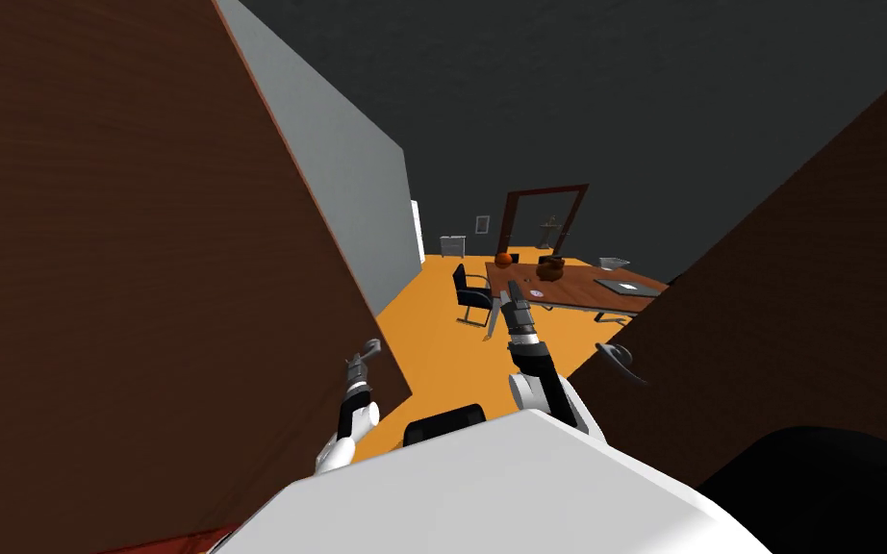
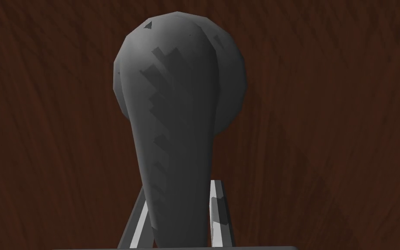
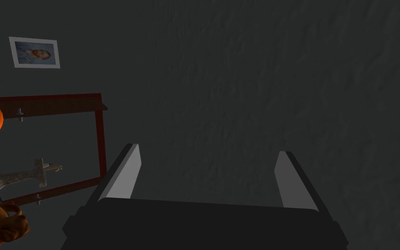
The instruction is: Push the door open
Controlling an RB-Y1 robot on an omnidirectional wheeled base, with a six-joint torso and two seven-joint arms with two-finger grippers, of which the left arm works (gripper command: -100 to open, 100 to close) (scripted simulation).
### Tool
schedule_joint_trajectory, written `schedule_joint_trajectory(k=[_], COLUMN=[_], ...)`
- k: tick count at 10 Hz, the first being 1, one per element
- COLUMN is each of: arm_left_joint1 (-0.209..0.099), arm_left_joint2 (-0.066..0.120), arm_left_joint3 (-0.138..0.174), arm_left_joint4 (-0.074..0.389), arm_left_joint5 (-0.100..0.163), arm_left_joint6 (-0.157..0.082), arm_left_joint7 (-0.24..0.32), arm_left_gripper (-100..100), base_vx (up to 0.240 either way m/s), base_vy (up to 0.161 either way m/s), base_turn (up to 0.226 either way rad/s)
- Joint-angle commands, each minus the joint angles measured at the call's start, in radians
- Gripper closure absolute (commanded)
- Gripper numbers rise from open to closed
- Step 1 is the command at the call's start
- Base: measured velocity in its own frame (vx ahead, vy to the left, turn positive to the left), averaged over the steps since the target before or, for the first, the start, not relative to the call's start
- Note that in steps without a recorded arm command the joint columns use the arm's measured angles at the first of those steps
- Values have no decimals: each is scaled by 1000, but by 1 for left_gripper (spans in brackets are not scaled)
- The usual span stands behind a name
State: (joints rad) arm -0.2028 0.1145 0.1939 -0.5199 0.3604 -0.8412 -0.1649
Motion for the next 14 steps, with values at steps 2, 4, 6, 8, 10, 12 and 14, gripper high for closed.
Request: schedule_joint_trajectory(k=[2,4,6,8,10,12,14], arm_left_joint1=[-33,-32,-31,-31,-30,-29,-24], arm_left_joint2=[15,20,24,28,31,34,43], arm_left_joint3=[10,29,47,62,75,87,95], arm_left_joint4=[52,48,56,58,59,60,71], arm_left_joint5=[7,21,35,47,57,66,71], arm_left_joint6=[-24,-26,-28,-30,-32,-33,-35], arm_left_joint7=[4,-3,-10,-17,-22,-27,-27], arm_left_gripper=[100,100,100,100,100,100,100], base_vx=[100,127,175,167,131,187,129], base_vy=[-13,-31,-59,-39,-12,-39,-28], base_turn=[19,39,56,50,28,50,58])
